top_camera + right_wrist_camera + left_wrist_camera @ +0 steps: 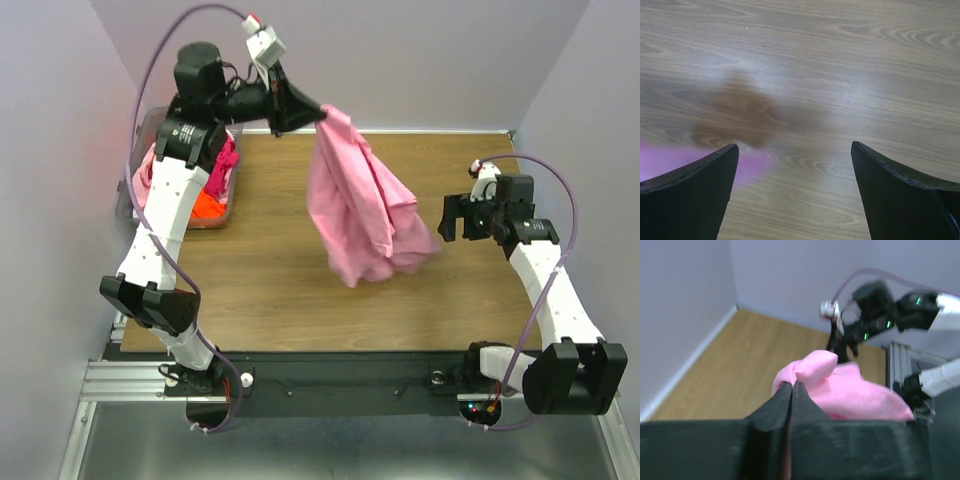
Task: Fold and stack the t-shirts
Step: Move the tshirt to the center of the board
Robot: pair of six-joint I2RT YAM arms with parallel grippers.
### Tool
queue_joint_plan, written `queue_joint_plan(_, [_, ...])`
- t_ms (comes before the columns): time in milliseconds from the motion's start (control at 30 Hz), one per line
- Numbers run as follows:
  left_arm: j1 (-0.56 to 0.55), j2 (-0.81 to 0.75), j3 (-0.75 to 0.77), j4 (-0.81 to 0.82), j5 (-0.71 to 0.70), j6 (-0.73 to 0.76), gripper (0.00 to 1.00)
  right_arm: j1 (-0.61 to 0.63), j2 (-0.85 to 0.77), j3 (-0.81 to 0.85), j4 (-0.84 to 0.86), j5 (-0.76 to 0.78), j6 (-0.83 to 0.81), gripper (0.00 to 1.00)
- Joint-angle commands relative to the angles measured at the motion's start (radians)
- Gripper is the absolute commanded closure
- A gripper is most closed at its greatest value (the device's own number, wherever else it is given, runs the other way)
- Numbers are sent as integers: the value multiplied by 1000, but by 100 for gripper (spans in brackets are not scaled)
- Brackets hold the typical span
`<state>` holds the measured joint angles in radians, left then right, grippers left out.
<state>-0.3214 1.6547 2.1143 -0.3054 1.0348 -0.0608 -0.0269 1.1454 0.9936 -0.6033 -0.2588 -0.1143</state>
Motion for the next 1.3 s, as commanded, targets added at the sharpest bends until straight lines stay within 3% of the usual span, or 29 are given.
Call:
queue_joint_plan(0, [103, -56, -235, -73, 76, 156, 77, -7, -41, 50, -27, -31, -42, 0])
queue_joint_plan(100, [221, -36, -407, -220, -1, 313, 55, -7, -41, 62, -59, -60, -82, 0])
queue_joint_plan(133, [278, -18, -457, -268, -15, 391, 44, -7, -32, 65, -78, -69, -94, 0])
queue_joint_plan(167, [278, -15, -480, -279, -22, 418, 23, -7, -26, 68, -88, -79, -105, 0])
queue_joint_plan(200, [304, -12, -494, -297, -56, 444, 14, -7, -15, 69, -96, -89, -117, 0])
queue_joint_plan(367, [294, -84, -632, -296, -124, 526, 18, -7, 52, 56, -131, -137, -142, 0])
queue_joint_plan(433, [227, -107, -671, -308, -163, 549, 23, -7, 69, 51, -139, -160, -140, 2])
queue_joint_plan(533, [83, -171, -845, -253, -214, 530, 31, -7, 88, 39, -164, -209, -142, 7])
queue_joint_plan(733, [-129, -217, -1092, -8, -309, 391, 29, -5, 172, 16, -167, -247, -142, 15])
queue_joint_plan(967, [-382, -115, -958, 98, -550, 427, 20, -5, 241, 11, -164, -149, -156, 18])
queue_joint_plan(1000, [-436, -90, -932, 103, -603, 437, 20, -5, 246, 14, -164, -66, -166, 18])
queue_joint_plan(1100, [-519, 17, -823, 121, -694, 489, 19, -7, 260, 13, -177, 42, -223, 18])
queue_joint_plan(1267, [-590, 192, -661, 147, -754, 556, 15, -13, 261, 8, -263, 58, -286, 14])
